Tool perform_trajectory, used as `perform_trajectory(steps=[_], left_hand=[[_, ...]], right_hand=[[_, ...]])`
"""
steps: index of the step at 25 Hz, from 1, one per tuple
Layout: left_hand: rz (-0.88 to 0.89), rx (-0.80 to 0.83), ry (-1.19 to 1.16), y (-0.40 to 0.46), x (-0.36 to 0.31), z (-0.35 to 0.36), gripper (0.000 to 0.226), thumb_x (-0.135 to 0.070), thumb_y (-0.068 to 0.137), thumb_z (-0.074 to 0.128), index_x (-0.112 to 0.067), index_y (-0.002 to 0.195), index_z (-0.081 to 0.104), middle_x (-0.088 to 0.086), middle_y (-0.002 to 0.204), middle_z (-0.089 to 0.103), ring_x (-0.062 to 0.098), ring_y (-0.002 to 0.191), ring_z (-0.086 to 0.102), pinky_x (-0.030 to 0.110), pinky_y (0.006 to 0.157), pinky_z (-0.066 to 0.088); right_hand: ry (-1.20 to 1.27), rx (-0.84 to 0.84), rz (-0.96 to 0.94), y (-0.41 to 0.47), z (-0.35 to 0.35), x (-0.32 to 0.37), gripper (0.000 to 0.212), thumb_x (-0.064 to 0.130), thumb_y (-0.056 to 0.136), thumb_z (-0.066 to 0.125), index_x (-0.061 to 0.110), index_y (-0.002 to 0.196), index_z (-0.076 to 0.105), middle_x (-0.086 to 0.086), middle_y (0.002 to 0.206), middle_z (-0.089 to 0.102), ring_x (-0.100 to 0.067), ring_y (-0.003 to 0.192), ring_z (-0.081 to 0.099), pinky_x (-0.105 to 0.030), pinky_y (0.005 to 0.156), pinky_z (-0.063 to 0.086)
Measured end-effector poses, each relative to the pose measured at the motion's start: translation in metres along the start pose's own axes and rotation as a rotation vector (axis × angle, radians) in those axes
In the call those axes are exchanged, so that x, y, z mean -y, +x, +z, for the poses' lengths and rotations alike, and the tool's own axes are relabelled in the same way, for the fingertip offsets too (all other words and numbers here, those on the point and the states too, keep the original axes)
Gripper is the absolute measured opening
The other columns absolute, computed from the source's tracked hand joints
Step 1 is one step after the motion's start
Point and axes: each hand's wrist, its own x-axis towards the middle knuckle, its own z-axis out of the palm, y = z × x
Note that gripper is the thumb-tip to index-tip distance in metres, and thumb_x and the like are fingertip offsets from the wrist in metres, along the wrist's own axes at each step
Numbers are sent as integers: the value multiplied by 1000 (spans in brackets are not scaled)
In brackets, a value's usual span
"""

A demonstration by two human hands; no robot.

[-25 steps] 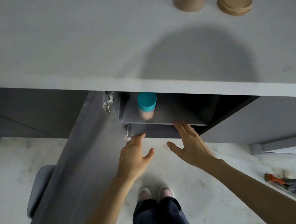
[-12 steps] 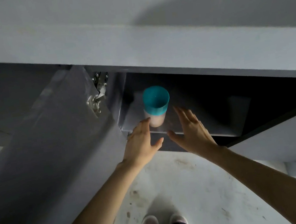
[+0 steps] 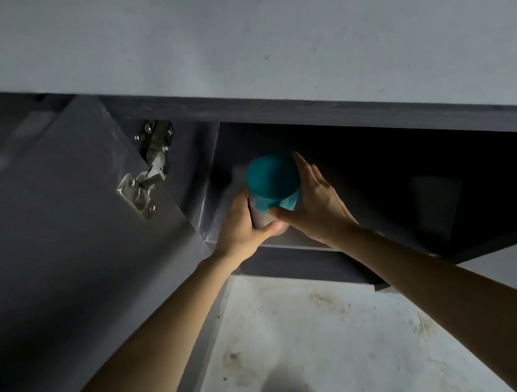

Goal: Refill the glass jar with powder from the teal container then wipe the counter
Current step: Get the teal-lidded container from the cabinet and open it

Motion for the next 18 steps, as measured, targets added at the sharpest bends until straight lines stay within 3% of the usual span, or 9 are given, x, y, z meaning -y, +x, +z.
perform_trajectory(steps=[5, 9, 13, 18], left_hand=[[-58, -20, -79, 0, 6, 6, 68, -26, 63, 79, -17, 119, 42, -1, 115, 58, 18, 107, 54, 34, 89, 47], [-33, 26, -79, -19, -1, 0, 68, -28, 64, 79, -15, 120, 43, 1, 116, 59, 19, 108, 54, 41, 89, 49], [-56, 35, -107, -65, -25, -10, 57, -30, 64, 78, -30, 108, 42, -6, 108, 58, 16, 103, 56, 27, 80, 49], [-112, 40, -178, -129, -66, -27, 72, -35, 60, 77, -23, 120, 41, -3, 118, 57, 11, 108, 53, 21, 91, 44]], right_hand=[[104, -32, -16, -5, 3, -1, 90, 31, 66, 75, 16, 138, 23, -6, 133, 42, -22, 118, 45, -19, 84, 31], [139, -37, 8, -28, -6, 7, 88, 34, 64, 76, 16, 135, 27, -5, 131, 45, -22, 113, 51, -22, 85, 38], [172, -29, 57, -68, -26, 30, 89, 35, 61, 77, 19, 134, 29, -1, 128, 47, -19, 108, 53, -23, 84, 43], [207, 46, 53, -119, -64, 66, 89, 31, 62, 79, 16, 135, 29, -3, 127, 47, -14, 109, 50, -26, 91, 45]])
